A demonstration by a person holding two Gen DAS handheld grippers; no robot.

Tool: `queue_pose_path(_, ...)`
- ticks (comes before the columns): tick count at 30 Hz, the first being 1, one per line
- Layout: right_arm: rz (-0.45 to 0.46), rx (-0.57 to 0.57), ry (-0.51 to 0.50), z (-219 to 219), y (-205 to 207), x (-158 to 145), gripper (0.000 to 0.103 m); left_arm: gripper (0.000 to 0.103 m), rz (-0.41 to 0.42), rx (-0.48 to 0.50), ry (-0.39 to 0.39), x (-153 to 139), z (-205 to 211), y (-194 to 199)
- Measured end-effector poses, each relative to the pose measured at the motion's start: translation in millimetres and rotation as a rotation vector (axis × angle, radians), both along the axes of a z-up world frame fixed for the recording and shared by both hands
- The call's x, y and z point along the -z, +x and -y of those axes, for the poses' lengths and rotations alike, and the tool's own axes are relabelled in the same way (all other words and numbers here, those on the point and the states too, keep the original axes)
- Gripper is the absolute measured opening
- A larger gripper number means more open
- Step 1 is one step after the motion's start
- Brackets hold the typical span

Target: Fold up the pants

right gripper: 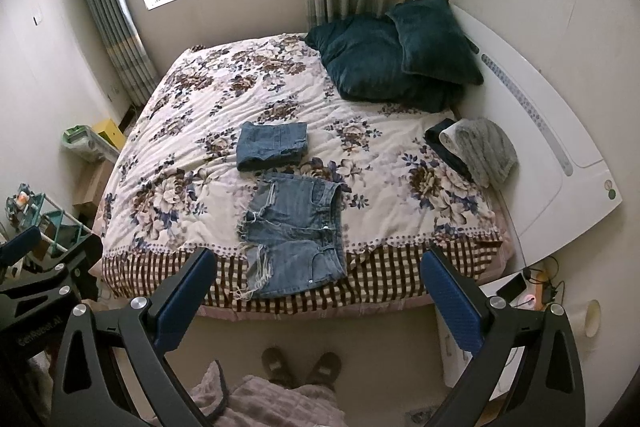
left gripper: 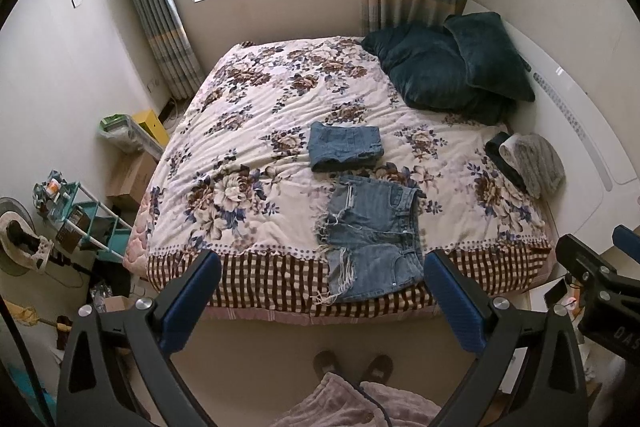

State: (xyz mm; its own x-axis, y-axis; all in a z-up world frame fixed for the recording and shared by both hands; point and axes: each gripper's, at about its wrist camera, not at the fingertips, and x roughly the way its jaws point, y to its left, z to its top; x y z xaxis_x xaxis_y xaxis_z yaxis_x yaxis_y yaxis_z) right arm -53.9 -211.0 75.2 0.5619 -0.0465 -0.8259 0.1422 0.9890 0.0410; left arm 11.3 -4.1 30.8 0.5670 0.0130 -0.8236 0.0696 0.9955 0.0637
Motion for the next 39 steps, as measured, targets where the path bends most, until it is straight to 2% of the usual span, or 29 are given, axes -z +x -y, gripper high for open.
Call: queue_pose_path(39, 0.012, -0.004, -0.002, -8, 8, -9, 0.103, 0.103, 0.014, 0.001, 0.003, -6, 6, 4)
